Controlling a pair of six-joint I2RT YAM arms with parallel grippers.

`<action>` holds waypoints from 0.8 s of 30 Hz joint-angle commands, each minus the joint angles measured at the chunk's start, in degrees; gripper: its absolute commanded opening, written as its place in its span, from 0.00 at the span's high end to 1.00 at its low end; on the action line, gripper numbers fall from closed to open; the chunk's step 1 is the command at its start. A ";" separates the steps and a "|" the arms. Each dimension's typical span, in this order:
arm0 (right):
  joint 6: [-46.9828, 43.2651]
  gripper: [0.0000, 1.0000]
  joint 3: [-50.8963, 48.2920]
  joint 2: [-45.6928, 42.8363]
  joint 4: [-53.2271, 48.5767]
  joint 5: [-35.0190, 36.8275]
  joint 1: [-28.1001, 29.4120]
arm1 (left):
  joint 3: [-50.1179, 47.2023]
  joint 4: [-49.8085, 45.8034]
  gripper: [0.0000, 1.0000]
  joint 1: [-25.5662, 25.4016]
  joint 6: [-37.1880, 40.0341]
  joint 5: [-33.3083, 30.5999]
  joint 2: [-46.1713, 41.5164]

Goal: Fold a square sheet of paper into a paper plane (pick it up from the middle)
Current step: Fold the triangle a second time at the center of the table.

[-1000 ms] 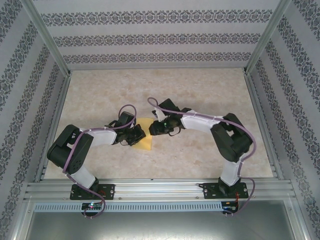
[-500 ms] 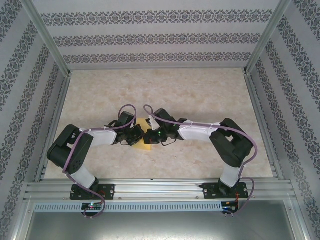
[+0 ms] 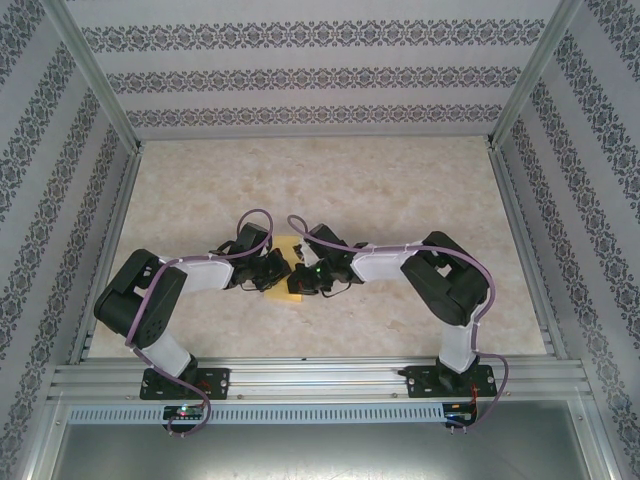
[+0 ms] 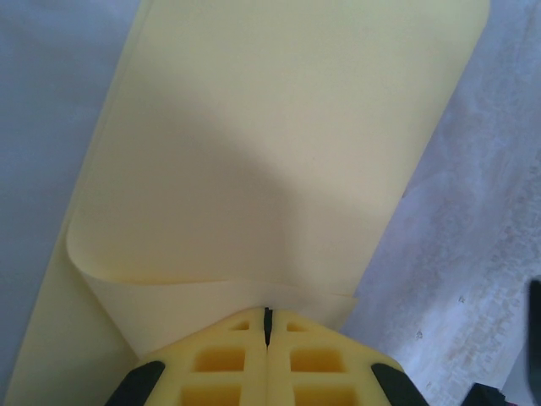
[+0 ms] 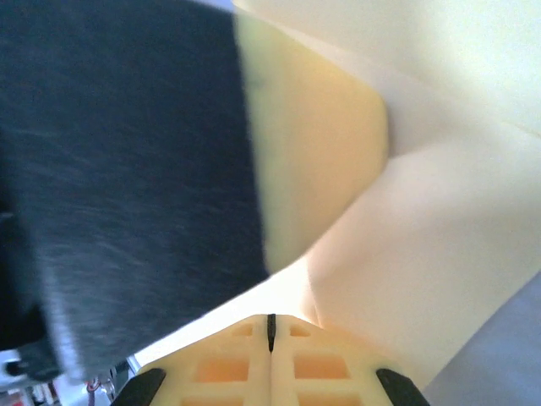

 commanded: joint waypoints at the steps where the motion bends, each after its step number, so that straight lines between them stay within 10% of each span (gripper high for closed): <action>1: 2.58 0.94 -2.36 2.16 3.75 -2.87 -0.57 | -2.65 -6.31 1.00 0.39 1.10 -2.12 2.39; 24: 4.94 0.93 -5.64 1.11 5.81 -4.58 -1.28 | -2.85 -6.55 1.00 0.35 1.20 -2.09 2.55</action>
